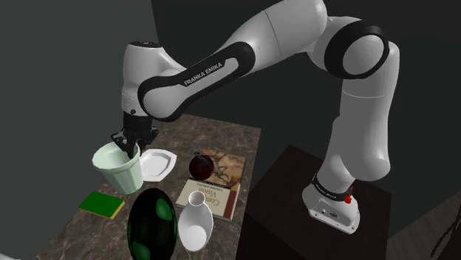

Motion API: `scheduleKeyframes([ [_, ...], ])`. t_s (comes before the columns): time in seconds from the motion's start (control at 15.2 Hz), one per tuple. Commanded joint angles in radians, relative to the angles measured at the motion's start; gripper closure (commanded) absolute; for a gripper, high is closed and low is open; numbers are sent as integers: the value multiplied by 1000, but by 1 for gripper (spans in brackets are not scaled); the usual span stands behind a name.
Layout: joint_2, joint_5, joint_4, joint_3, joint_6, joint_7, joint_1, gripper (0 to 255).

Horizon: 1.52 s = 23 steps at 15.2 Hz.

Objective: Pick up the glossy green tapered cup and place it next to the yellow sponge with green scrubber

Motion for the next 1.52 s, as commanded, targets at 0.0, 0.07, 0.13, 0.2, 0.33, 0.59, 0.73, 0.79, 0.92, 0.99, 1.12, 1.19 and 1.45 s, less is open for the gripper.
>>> scheduleKeyframes([
  [0.0,17,-3,-6,0,25,1,3,255],
  [0.07,22,-3,-12,0,36,0,3,255],
  [0.13,28,-3,-18,-1,48,-1,4,255],
  [0.2,34,-3,-24,-1,59,-2,4,255],
  [0.33,46,-4,-35,-1,82,-4,5,255],
  [0.59,73,-5,-53,-2,127,-8,7,255],
  [0.73,87,-6,-61,-3,148,-10,7,255],
  [0.79,94,-6,-65,-3,159,-11,8,255],
  [0.92,109,-7,-72,-4,181,-13,9,255],
  [0.99,117,-8,-75,-4,192,-14,9,255],
  [1.12,133,-9,-80,-5,213,-16,11,255],
  [1.19,141,-9,-82,-6,223,-17,11,255],
  [1.45,170,-11,-88,-7,258,-20,13,255],
])
